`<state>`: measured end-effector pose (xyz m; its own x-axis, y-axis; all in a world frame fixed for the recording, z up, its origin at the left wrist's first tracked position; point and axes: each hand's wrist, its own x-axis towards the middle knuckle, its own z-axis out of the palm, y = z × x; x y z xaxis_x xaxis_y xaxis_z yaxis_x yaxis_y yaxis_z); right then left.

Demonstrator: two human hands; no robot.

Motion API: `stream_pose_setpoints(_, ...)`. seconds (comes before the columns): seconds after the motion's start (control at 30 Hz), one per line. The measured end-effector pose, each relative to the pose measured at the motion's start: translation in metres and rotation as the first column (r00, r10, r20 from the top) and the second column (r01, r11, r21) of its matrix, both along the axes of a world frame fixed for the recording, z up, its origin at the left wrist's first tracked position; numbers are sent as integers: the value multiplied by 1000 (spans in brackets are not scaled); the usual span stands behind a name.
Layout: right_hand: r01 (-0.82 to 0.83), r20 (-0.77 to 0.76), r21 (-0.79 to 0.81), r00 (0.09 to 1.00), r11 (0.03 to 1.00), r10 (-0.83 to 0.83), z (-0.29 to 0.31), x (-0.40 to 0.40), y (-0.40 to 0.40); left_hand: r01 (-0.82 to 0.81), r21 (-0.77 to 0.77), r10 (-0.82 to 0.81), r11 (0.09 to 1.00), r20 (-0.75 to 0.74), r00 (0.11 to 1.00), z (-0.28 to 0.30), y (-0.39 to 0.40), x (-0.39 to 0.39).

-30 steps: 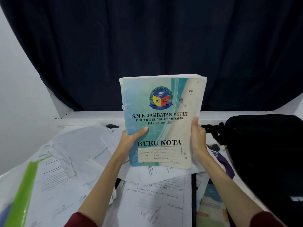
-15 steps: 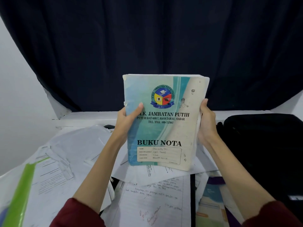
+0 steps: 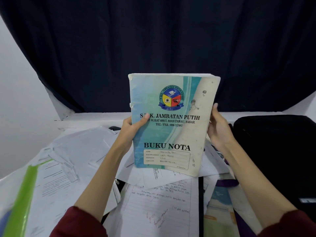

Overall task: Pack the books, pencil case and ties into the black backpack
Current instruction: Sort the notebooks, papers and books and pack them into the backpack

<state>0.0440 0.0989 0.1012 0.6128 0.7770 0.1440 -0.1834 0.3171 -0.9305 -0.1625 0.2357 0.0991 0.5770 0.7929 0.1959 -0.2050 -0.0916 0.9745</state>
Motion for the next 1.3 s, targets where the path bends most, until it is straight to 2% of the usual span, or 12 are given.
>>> stream_pose_setpoints(0.17,-71,179,-158,979,985,100,-35,-13,-9,5,-77,-4,997,16,1000,-18,-6,0)
stream_pose_setpoints(0.47,-8,156,-142,987,990,30,-43,-28,-2,-87,-58,90,994,45,995,-37,-17,4)
stream_pose_setpoints(0.53,-6,149,-141,988,990,27,-39,-28,-6,-98,-28,98,995,-4,995,-37,-19,2)
stream_pose_setpoints(0.63,32,255,-169,967,985,12,-28,-27,-16,-118,79,126,990,-101,987,-29,-23,-2)
stream_pose_setpoints(0.73,161,359,-182,929,970,-87,-14,-19,-28,-147,203,182,968,-166,969,-5,-30,-4)
stream_pose_setpoints(0.8,369,439,-72,846,927,-302,5,-7,-44,-114,318,197,941,-243,950,18,-35,-8)
stream_pose_setpoints(0.87,494,610,105,654,863,-448,33,8,-66,-37,436,213,899,-363,907,45,-40,-13)
stream_pose_setpoints(0.93,495,797,117,470,861,-378,65,22,-90,89,547,232,832,-489,841,73,-50,-13)
stream_pose_setpoints(0.97,463,859,30,441,886,-259,79,26,-102,170,587,233,791,-548,803,87,-58,-9)
stream_pose_setpoints(1.03,295,838,-252,543,922,55,96,31,-123,322,626,223,711,-635,740,109,-74,4)
stream_pose_setpoints(1.1,56,663,-460,686,886,301,90,35,-145,430,639,213,638,-682,699,122,-88,22)
stream_pose_setpoints(1.3,58,419,-256,906,965,56,36,48,-216,582,619,128,528,-735,666,123,-126,96)
